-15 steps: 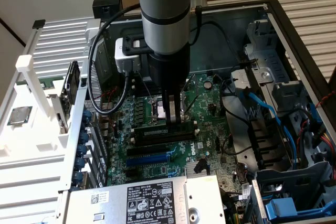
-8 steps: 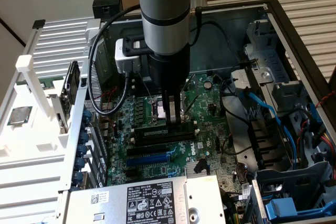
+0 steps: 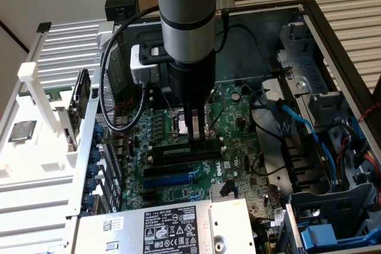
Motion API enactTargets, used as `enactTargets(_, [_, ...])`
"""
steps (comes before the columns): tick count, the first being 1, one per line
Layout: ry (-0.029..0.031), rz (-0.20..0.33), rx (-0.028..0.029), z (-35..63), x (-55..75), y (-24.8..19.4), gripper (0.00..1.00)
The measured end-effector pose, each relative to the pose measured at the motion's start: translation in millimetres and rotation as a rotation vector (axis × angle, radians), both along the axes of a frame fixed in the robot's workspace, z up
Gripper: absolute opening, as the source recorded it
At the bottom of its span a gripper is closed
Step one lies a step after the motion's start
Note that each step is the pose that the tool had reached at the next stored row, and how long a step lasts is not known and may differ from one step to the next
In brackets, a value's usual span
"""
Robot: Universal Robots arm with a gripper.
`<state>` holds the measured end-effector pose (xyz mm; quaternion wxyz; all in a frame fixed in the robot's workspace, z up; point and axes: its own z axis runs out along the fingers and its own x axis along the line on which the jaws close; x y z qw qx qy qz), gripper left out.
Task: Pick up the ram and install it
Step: 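Insert the ram into the slot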
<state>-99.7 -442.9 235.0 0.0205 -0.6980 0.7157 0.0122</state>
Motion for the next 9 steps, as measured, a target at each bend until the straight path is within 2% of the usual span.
enactTargets(9, [0.0000, 0.000, 0.0000, -0.2, 0.0, 0.8, 0.12])
